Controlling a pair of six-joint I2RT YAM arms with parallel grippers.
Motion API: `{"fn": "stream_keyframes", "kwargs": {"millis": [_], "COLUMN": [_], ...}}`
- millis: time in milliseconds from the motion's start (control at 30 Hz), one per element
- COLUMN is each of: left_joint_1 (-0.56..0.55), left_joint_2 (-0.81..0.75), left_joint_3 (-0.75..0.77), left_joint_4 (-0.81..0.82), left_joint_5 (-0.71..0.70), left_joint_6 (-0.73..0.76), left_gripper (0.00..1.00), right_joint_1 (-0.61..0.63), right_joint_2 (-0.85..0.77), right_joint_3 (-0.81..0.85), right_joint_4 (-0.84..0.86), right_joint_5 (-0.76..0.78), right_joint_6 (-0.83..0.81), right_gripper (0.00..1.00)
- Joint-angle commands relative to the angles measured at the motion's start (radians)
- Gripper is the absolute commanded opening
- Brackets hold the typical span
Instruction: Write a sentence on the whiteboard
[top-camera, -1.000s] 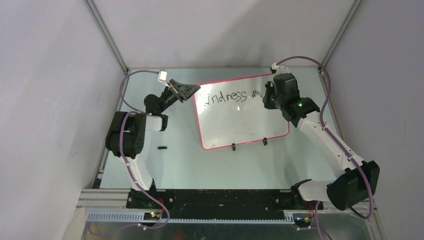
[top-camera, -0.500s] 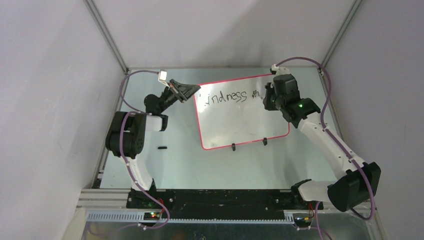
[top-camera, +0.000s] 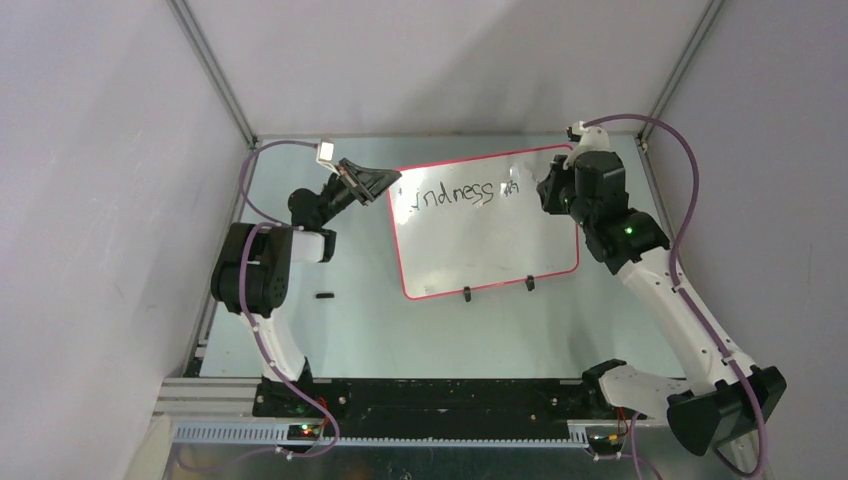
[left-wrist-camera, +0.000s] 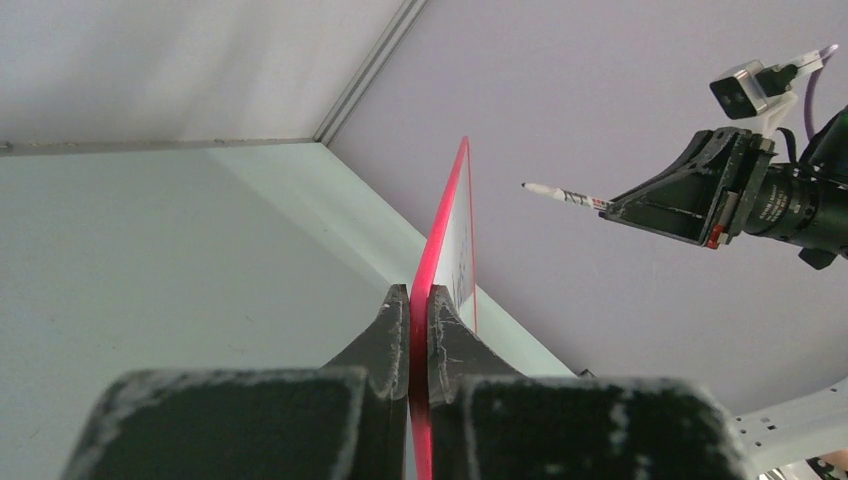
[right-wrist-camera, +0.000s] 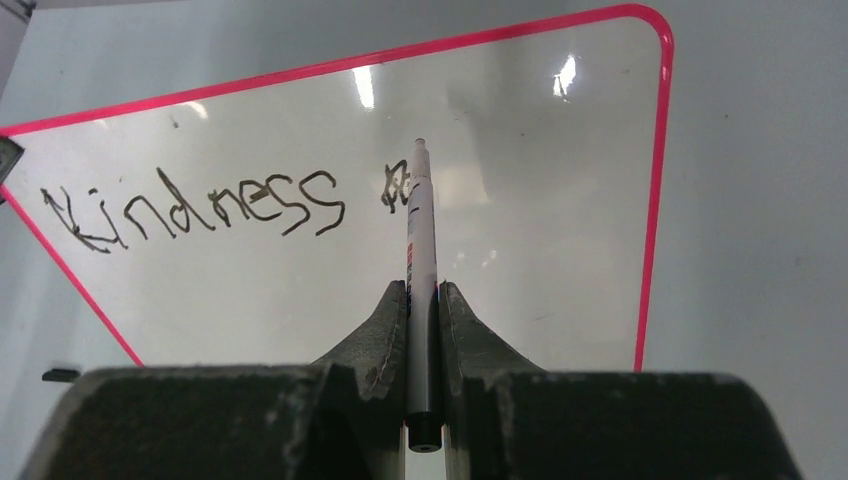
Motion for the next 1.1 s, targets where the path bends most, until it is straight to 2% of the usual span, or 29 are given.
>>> {"fn": "stream_keyframes", "kwargs": {"millis": [0,233,533,733,1067], "left_joint_1": [0.006,0.01,0.01,0.013,0.016], "left_joint_2": [-0.045,-0.041,0.007,0.01,0.009], "left_joint_3": [-0.006,0.011,0.067,0.072,0.068], "left_joint_4": [0.039,0.011,0.003,-0.004,-0.005], "left_joint_5": [0.005,0.024,0.093,0.089,0.084], "left_joint_6": [0.078,0.085,0.048,0.054,0.056], "left_gripper": [0.0,0.0,0.0,0.0,0.0], "right_joint_1": [-0.031,-0.104,-0.099,-0.097,-0.093], "right_joint_2": [0.004,-0.051,-0.051,-0.013,0.039], "right_joint_3": [-0.02,-0.088,-0.11,-0.102,-0.052], "right_joint_4": [0.051,0.087,0.114,0.123,0.06], "right_joint_5": [0.005,-0.029,-0.076,-0.201,-0.142], "right_joint_6": [0.057,0.143,0.087,0.045,0.032], "right_gripper": [0.0,0.0,0.0,0.0,0.0]}}
